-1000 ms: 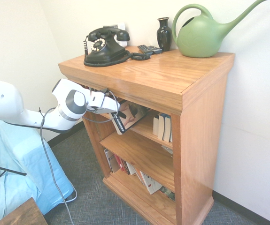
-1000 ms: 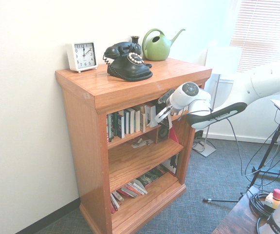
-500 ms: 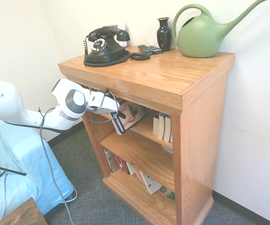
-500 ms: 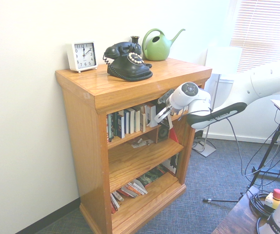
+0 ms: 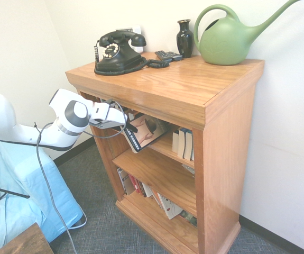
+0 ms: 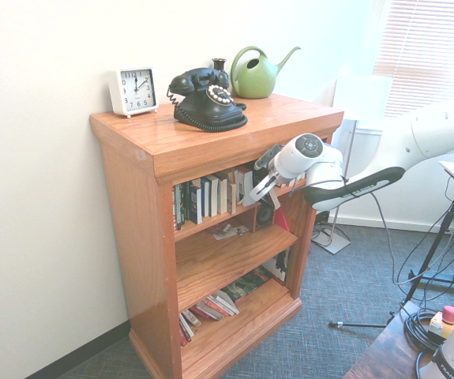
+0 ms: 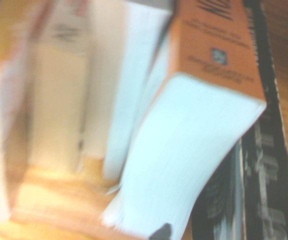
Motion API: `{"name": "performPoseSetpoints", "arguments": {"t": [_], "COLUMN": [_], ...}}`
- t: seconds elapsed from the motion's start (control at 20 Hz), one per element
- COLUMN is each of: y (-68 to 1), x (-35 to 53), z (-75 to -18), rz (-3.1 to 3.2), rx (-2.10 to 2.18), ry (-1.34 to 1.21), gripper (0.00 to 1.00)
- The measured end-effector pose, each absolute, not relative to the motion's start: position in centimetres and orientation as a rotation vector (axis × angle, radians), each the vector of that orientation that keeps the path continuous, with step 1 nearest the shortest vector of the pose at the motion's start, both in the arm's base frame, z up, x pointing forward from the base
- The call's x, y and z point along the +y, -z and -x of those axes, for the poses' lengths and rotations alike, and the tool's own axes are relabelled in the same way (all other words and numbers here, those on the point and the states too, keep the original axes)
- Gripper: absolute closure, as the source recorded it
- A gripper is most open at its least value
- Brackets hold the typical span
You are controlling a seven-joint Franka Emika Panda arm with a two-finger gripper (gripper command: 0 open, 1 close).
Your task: Organize the shelf
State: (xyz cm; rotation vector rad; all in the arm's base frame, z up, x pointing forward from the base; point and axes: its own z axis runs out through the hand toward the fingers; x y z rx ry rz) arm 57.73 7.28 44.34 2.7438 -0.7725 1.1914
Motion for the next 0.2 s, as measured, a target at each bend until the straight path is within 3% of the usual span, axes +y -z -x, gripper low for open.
{"name": "performPoseSetpoints", "arguments": {"t": [0.2], "y": [-44.4], "x": [6.7], "z": [-53.9], "rz": [-2.728], "rx": [-0.782], "ry": [-1.172], "gripper": [0.0]}}
